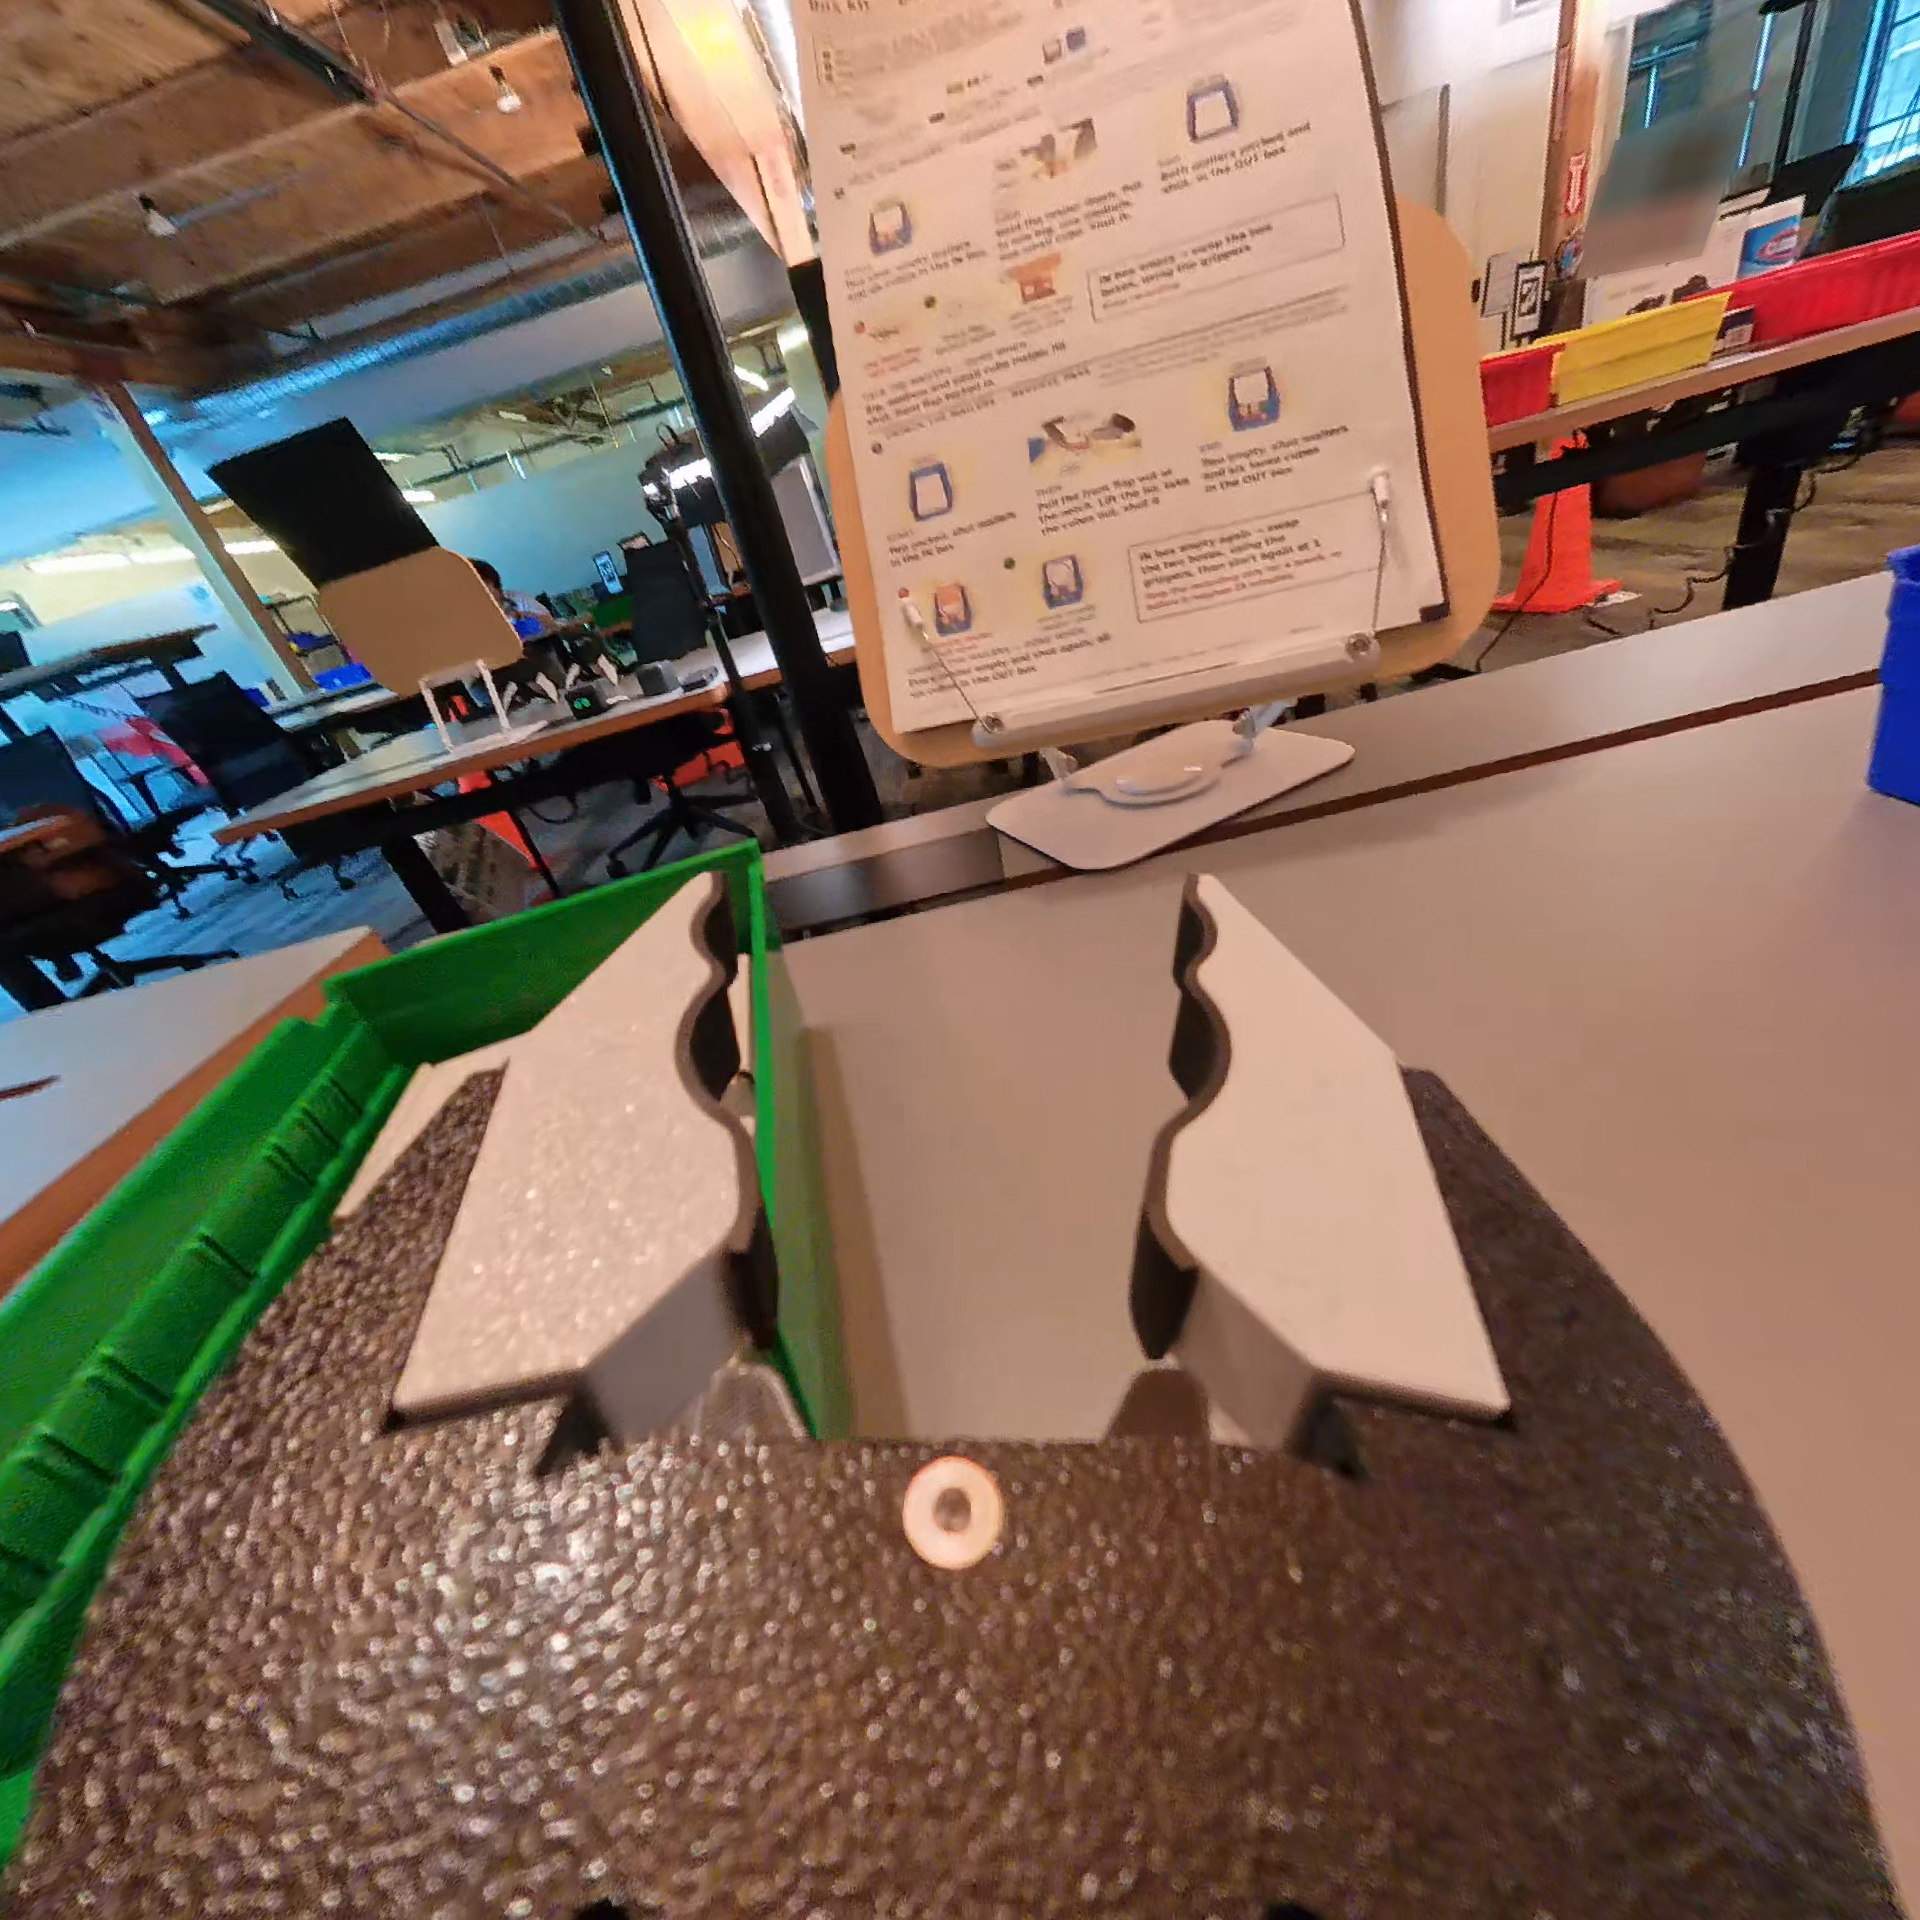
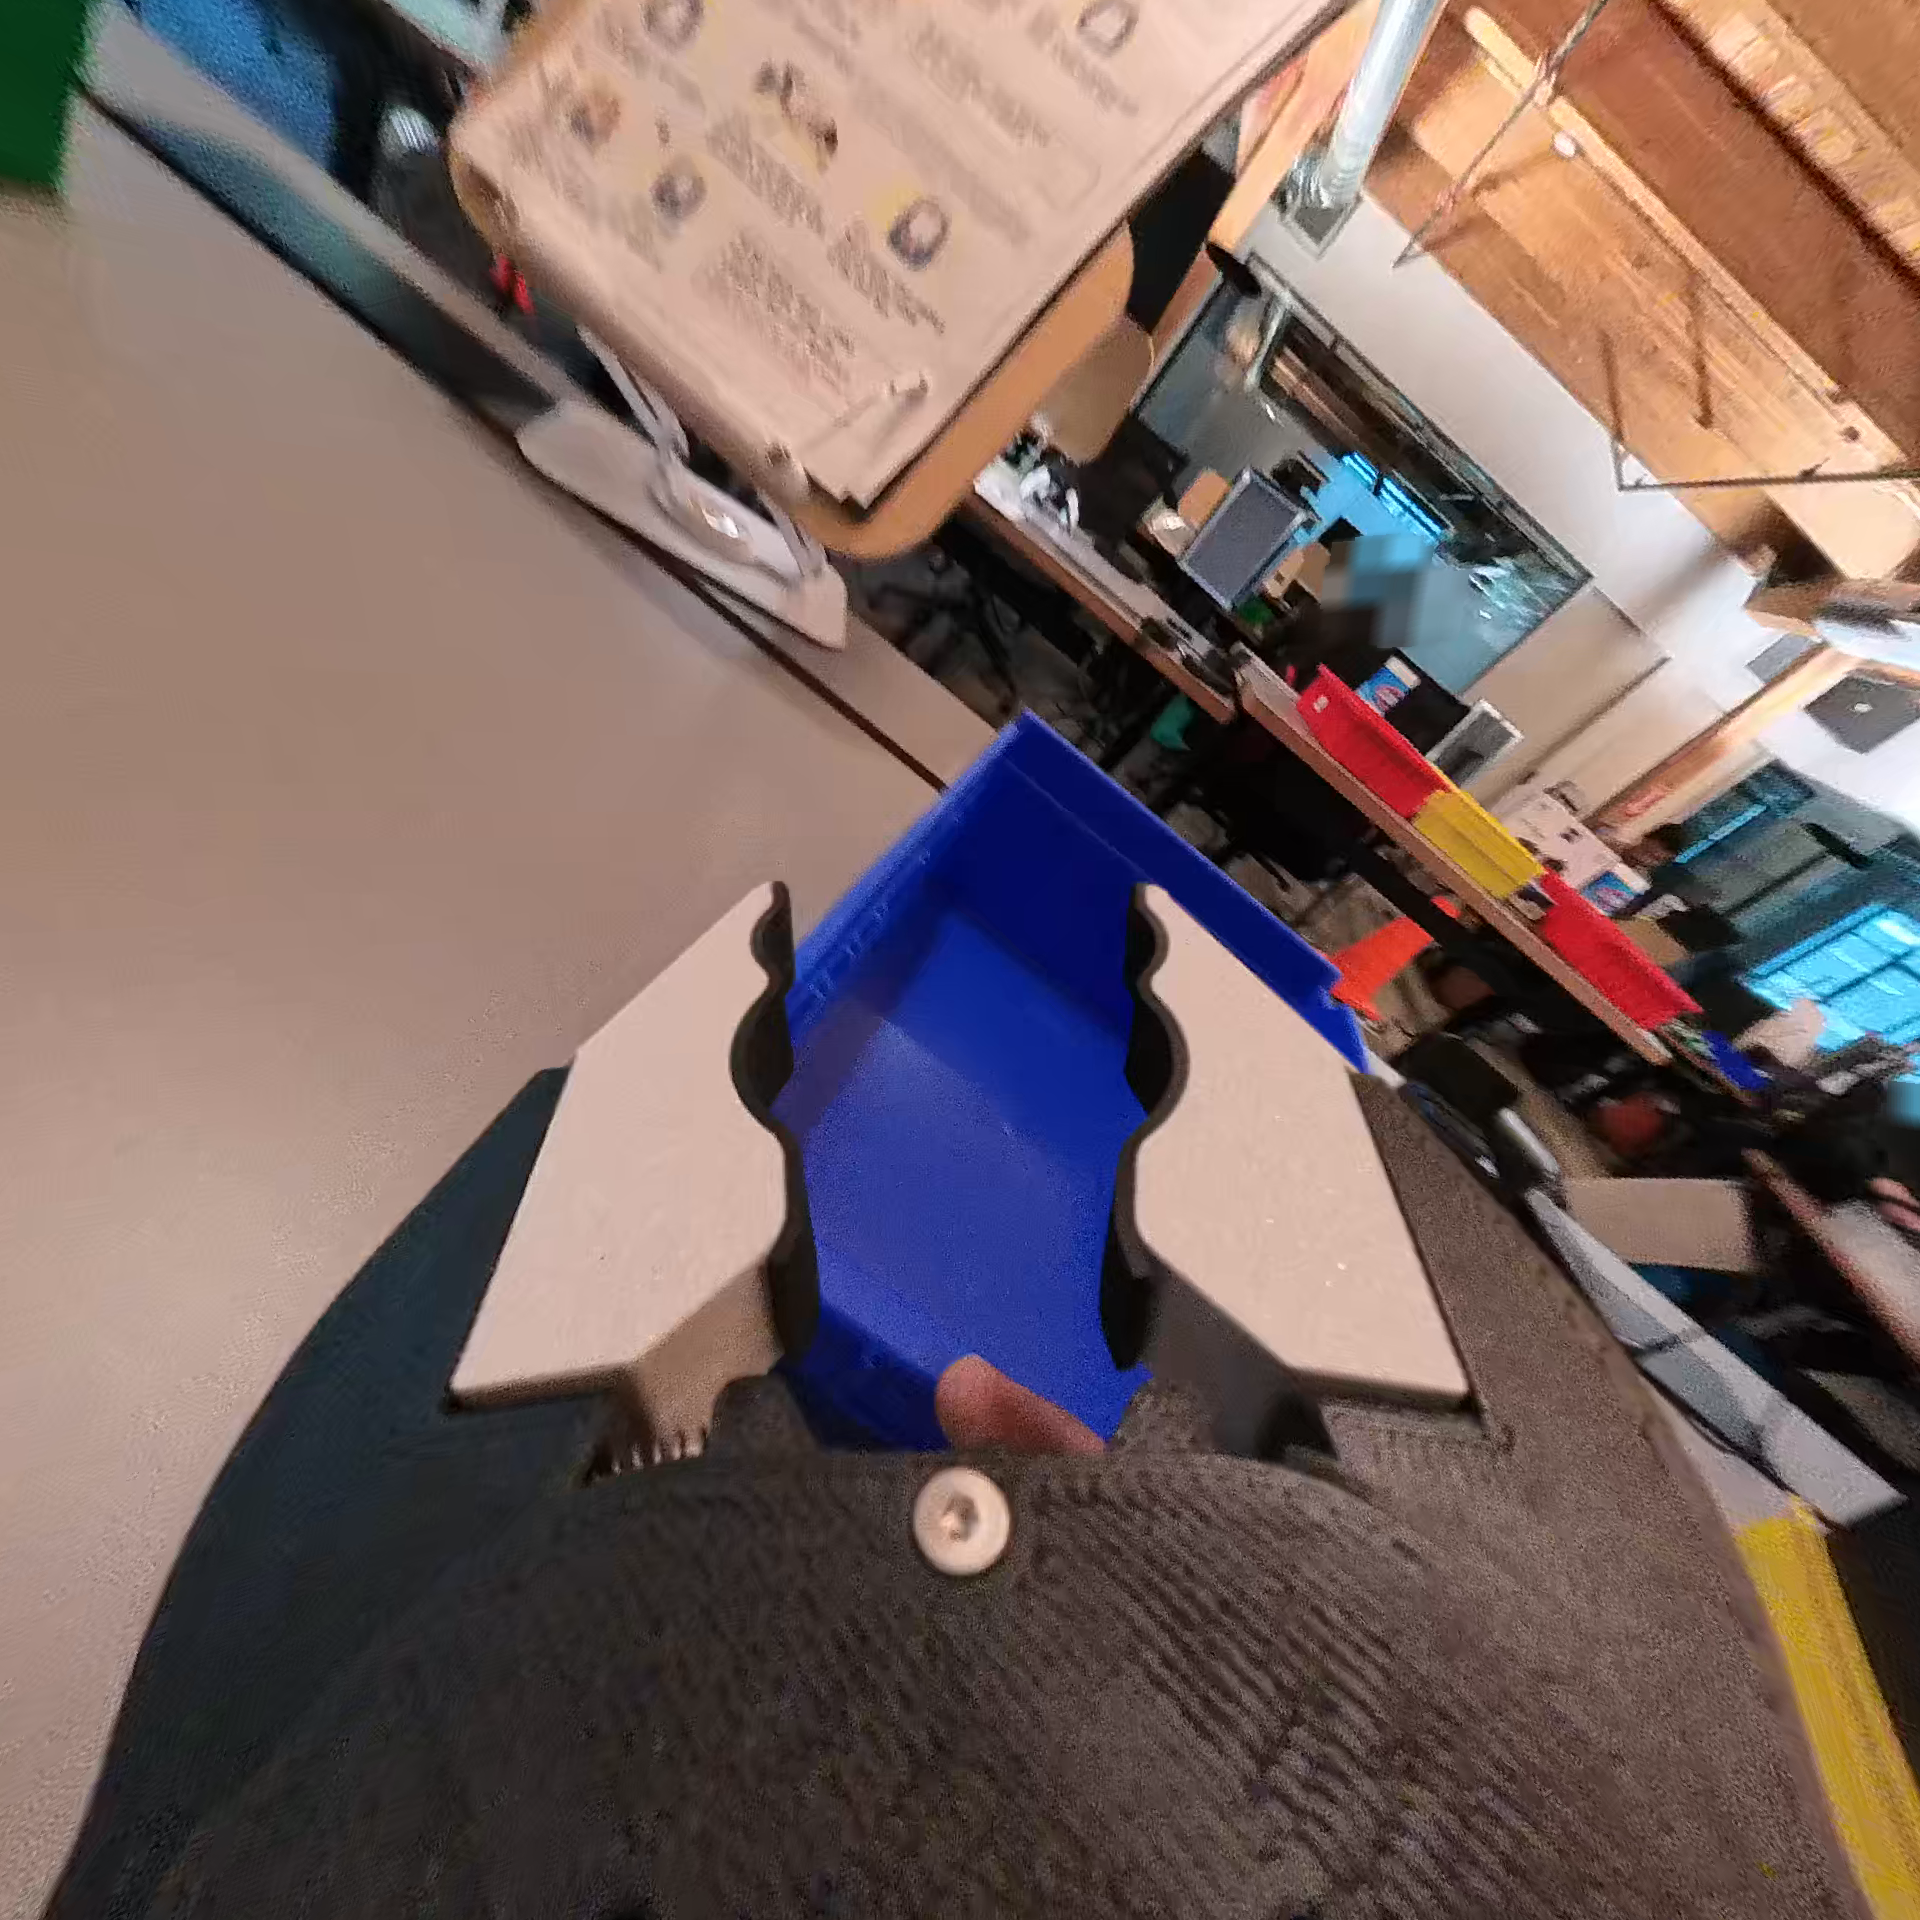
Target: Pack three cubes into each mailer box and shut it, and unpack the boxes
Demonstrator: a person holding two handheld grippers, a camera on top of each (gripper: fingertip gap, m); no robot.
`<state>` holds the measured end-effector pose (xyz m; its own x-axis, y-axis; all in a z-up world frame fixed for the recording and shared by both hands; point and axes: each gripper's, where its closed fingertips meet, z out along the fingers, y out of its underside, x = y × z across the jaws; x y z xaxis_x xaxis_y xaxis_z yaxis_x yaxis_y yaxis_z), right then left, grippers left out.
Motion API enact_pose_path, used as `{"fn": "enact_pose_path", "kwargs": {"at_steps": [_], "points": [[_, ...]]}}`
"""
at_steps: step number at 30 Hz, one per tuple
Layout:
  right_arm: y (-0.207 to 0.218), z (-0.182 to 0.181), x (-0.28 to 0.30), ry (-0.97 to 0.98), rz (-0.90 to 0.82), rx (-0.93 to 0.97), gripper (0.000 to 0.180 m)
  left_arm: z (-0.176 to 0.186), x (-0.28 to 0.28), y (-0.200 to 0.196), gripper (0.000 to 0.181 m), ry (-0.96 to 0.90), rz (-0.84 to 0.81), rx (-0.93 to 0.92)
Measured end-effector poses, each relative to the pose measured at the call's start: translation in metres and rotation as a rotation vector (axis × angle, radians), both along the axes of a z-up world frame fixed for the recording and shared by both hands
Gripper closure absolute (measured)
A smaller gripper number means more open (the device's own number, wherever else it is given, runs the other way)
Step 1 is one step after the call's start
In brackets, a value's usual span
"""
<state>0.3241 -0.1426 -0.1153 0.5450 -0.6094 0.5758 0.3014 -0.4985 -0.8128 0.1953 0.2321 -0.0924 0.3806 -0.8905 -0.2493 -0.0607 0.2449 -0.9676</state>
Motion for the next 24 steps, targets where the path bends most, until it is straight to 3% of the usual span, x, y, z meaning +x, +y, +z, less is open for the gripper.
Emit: {"fn": "enact_pose_path", "kwargs": {"at_steps": [8, 16, 20, 24], "points": [[-0.009, 0.007, 0.0, 0.006, 0.034, 0.091, 0.117, -0.043, 0.0, -0.006, 0.098, 0.12, 0.032, 0.017], [-0.004, 0.004, -0.001, -0.011, 0.051, 0.041, 0.117, -0.069, -0.003, 0.002, 0.099, 0.152, 0.009, -0.126], [-0.002, 0.002, -0.002, -0.024, 0.051, 0.008, 0.116, -0.054, -0.013, -0.001, 0.106, 0.048, 0.013, -0.091], [0.001, 0.004, -0.003, -0.026, 0.056, 0.016, 0.116, -0.066, -0.014, 0.002, 0.103, 0.077, -0.002, -0.101]]}}
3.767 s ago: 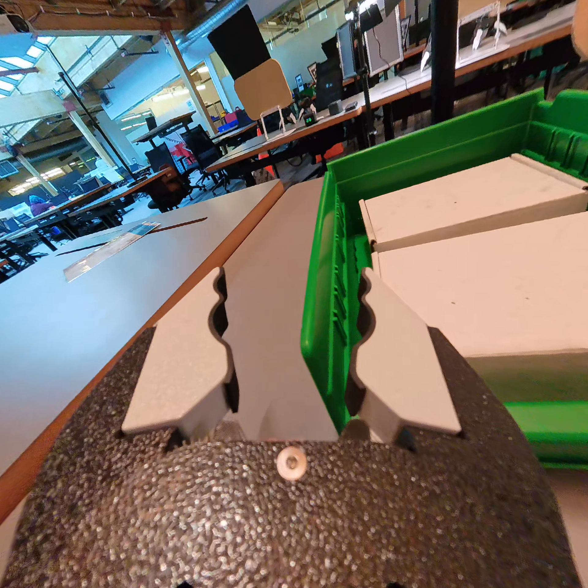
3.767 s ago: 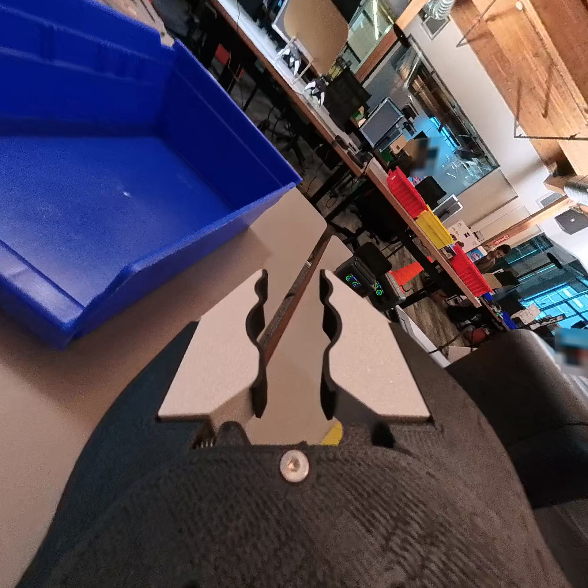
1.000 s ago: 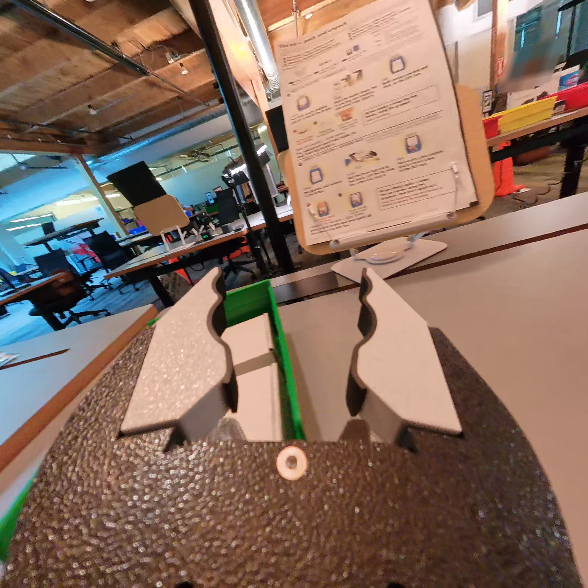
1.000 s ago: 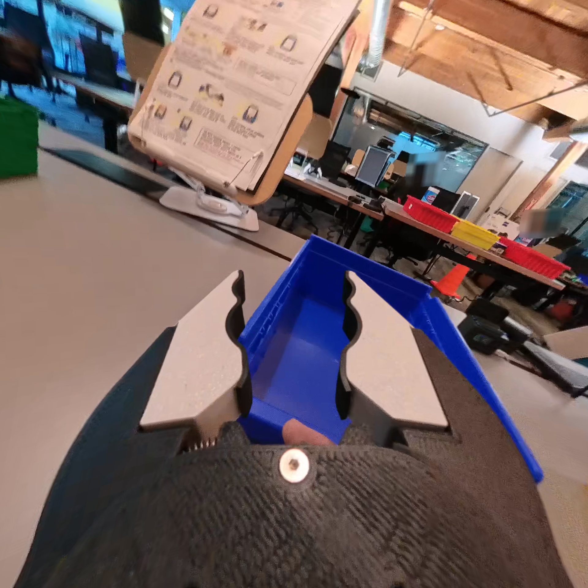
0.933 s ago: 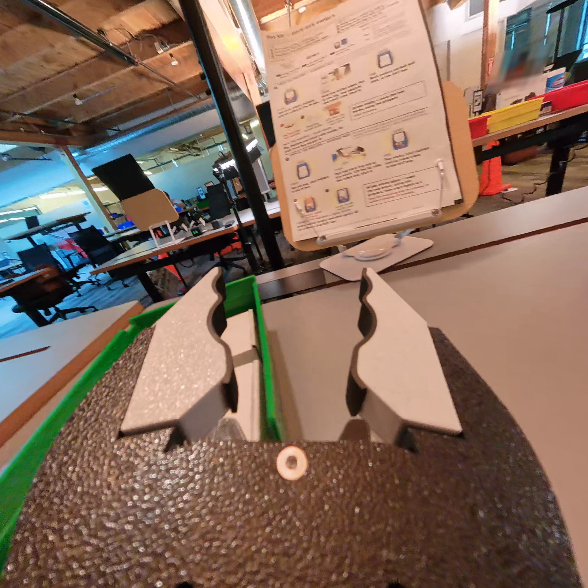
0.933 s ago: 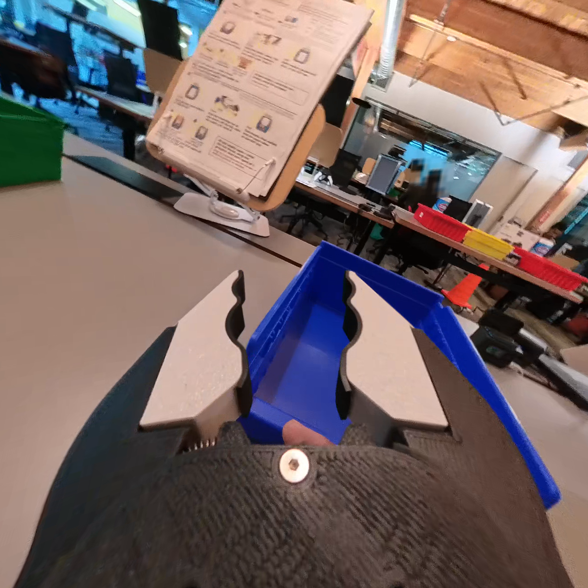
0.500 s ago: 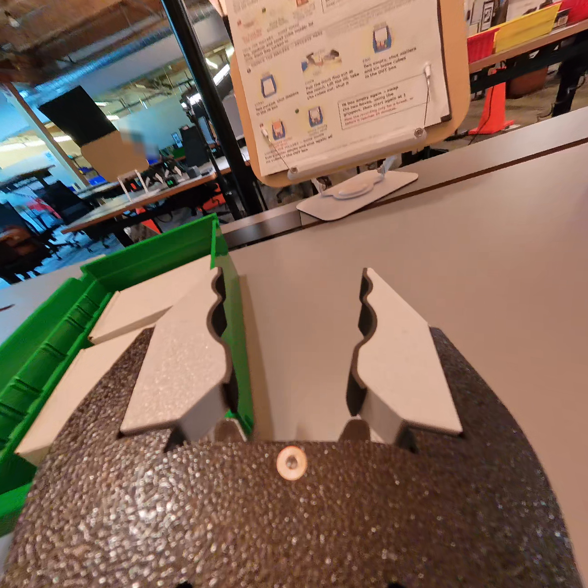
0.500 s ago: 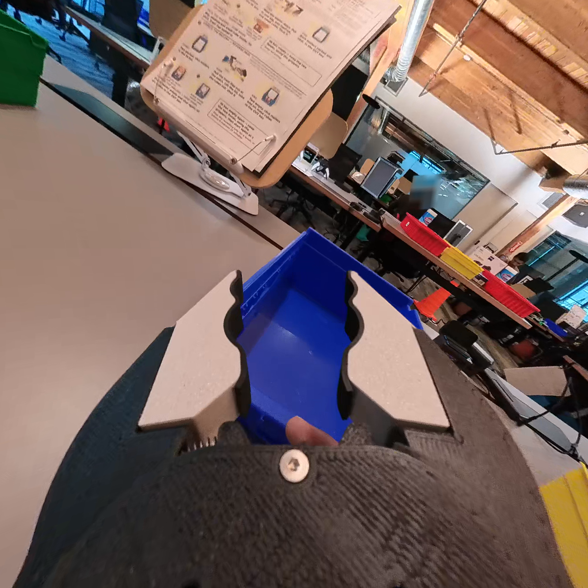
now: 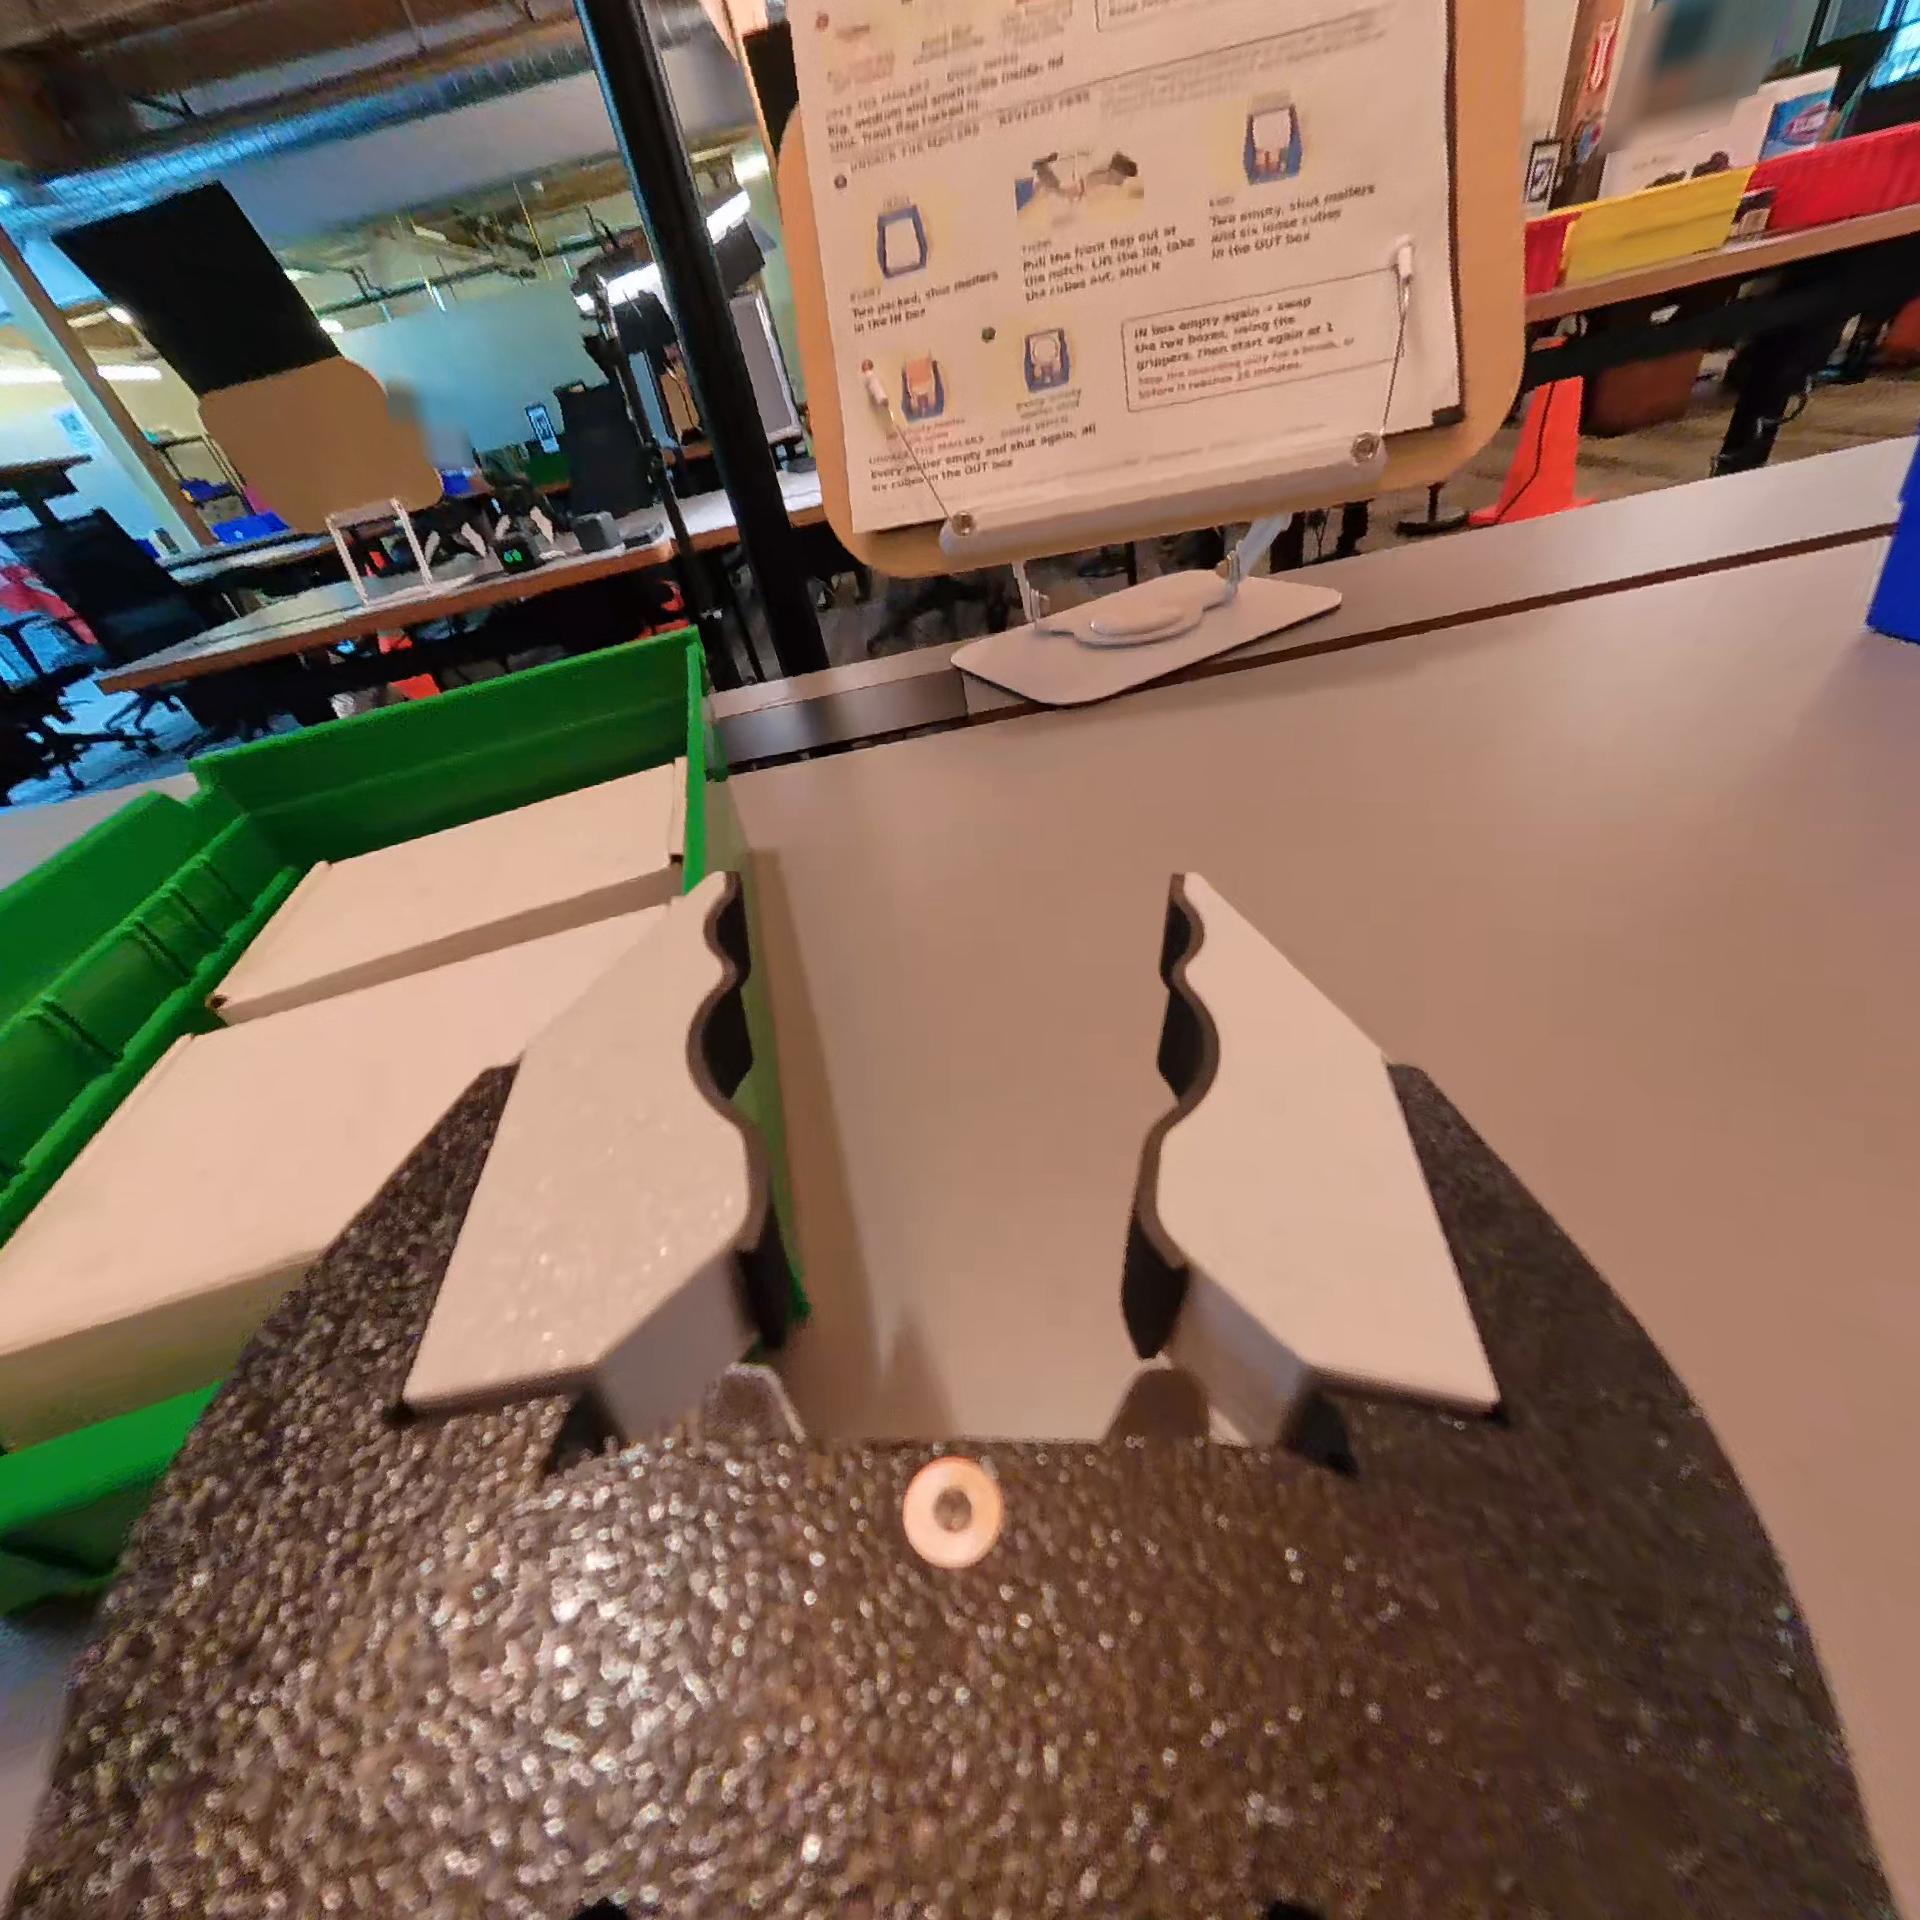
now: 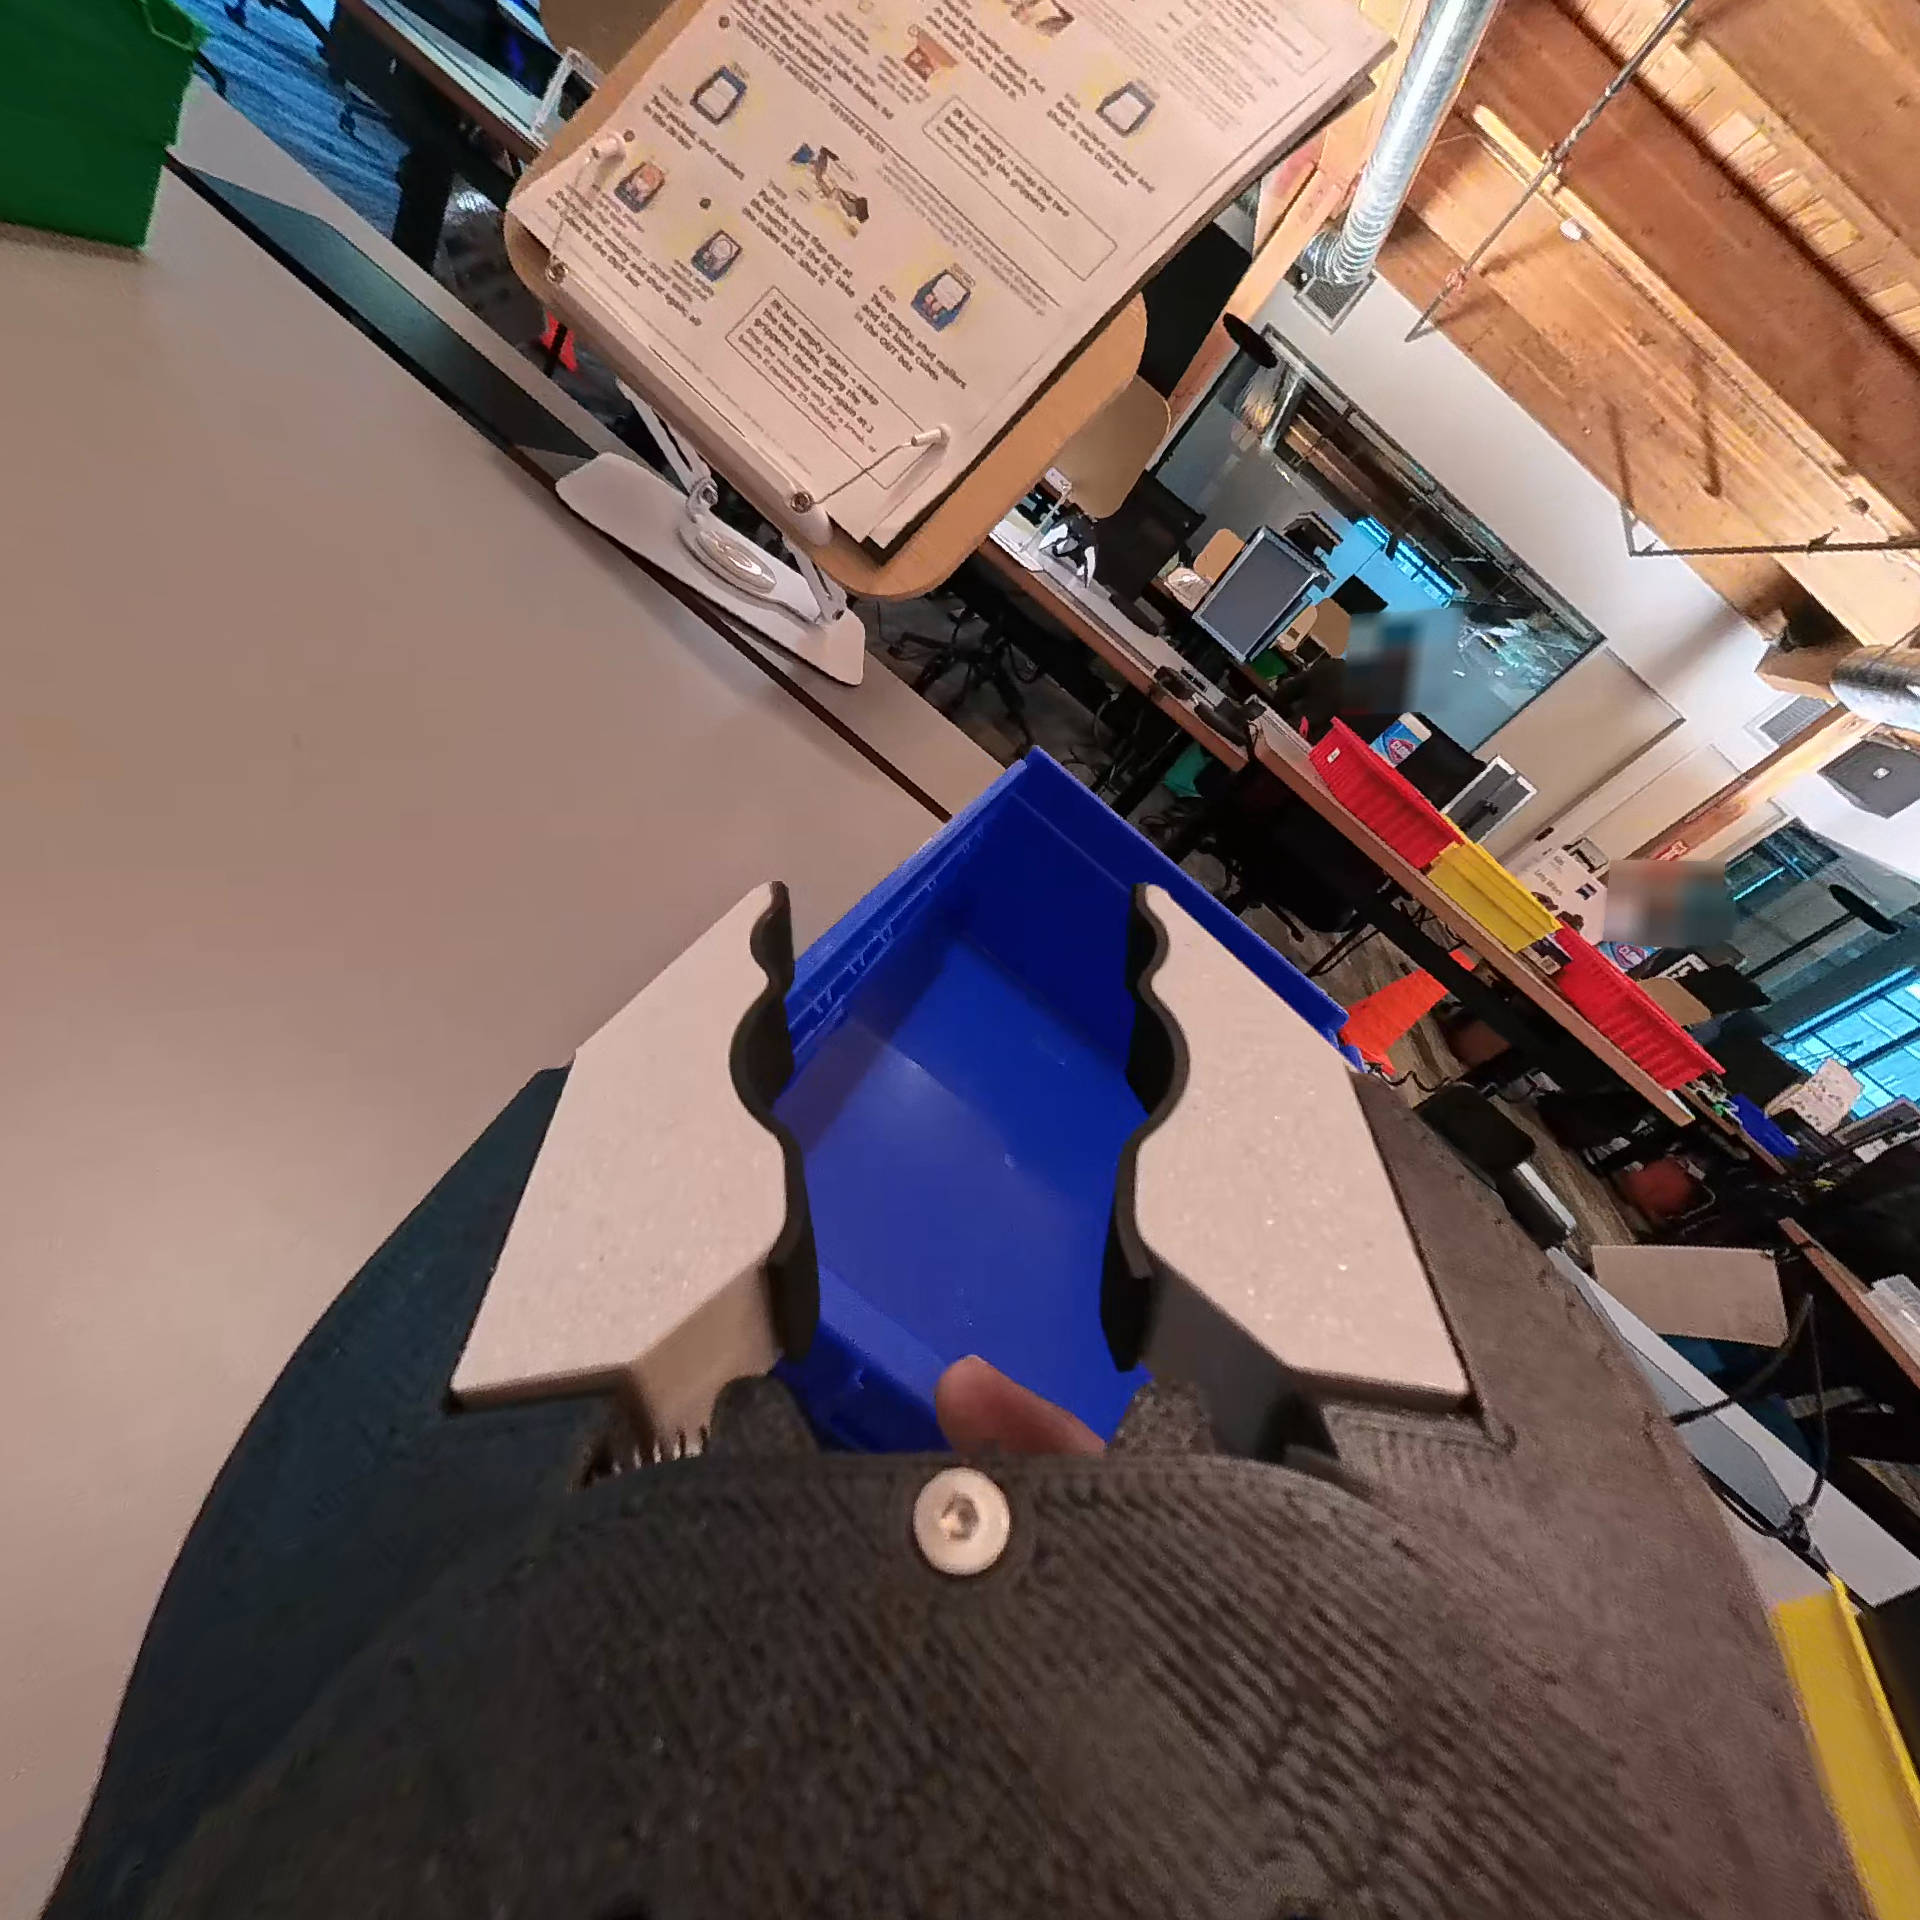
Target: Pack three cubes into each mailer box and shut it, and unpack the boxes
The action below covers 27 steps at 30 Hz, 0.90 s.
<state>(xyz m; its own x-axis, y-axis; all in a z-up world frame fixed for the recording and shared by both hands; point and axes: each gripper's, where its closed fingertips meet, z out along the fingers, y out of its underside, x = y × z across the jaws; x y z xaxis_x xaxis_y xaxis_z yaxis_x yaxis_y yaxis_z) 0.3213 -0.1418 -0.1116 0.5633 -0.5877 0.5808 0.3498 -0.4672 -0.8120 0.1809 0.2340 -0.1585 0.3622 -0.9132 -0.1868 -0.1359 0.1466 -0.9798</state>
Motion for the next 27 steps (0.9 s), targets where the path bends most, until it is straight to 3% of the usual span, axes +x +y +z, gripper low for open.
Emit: {"fn": "enact_pose_path", "kwargs": {"at_steps": [27], "points": [[0.004, 0.011, -0.026, -0.001, 0.072, 0.032, 0.115, 0.005, -0.013, 0.003, 0.105, -0.073, -0.087, -0.089]]}}
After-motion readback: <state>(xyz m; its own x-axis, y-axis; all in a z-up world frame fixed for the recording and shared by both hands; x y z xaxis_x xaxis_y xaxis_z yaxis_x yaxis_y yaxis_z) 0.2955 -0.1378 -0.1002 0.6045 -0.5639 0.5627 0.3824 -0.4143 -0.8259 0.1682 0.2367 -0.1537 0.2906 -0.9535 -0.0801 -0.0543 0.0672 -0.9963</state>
